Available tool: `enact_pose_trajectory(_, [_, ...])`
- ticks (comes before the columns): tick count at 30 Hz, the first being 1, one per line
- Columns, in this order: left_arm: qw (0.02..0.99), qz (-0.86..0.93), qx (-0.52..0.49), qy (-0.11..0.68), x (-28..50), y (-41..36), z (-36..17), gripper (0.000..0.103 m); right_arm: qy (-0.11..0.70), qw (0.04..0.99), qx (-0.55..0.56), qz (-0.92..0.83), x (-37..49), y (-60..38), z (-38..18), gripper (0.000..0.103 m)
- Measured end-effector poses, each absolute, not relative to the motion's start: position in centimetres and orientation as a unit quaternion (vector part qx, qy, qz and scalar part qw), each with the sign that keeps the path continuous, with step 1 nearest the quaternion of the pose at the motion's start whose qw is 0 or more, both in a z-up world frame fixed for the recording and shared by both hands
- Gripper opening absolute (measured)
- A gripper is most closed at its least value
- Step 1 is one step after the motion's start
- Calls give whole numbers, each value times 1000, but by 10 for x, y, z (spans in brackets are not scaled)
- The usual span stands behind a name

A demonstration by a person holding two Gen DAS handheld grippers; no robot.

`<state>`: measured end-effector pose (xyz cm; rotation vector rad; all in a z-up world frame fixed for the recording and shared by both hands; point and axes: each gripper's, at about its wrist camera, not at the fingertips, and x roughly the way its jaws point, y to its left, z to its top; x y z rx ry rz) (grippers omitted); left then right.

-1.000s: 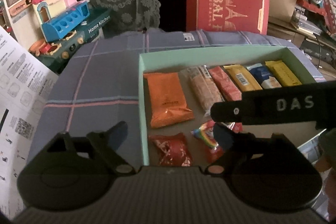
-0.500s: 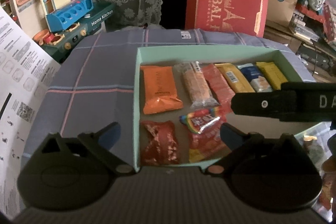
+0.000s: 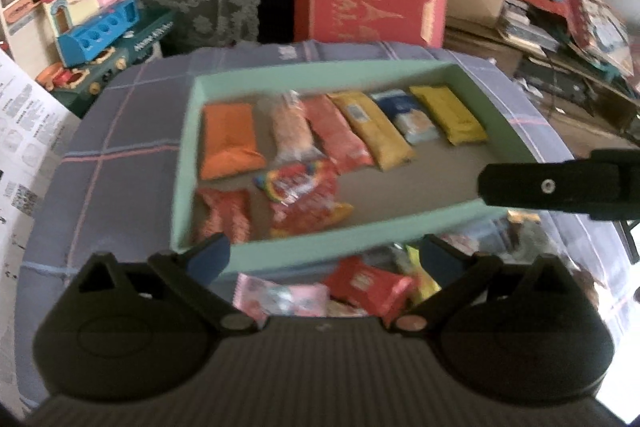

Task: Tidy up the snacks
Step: 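Move both tools back to the snack heap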

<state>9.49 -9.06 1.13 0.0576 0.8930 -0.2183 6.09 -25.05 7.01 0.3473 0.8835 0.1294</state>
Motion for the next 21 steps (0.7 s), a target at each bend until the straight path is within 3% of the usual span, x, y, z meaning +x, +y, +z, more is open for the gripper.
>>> enact_pose_trajectory(15, [861, -159, 49, 481, 75, -152, -37, 103, 439, 869, 227, -13, 4, -348, 24, 103])
enact_pose_trajectory(19, [857, -172, 48, 484, 79, -160, -44, 91, 432, 870, 238, -22, -3, -357, 12, 103])
enact_pose_trajectory(21, [851, -183, 49, 489, 82, -166, -49, 77, 425, 876, 229, -29, -4, -355, 8, 98])
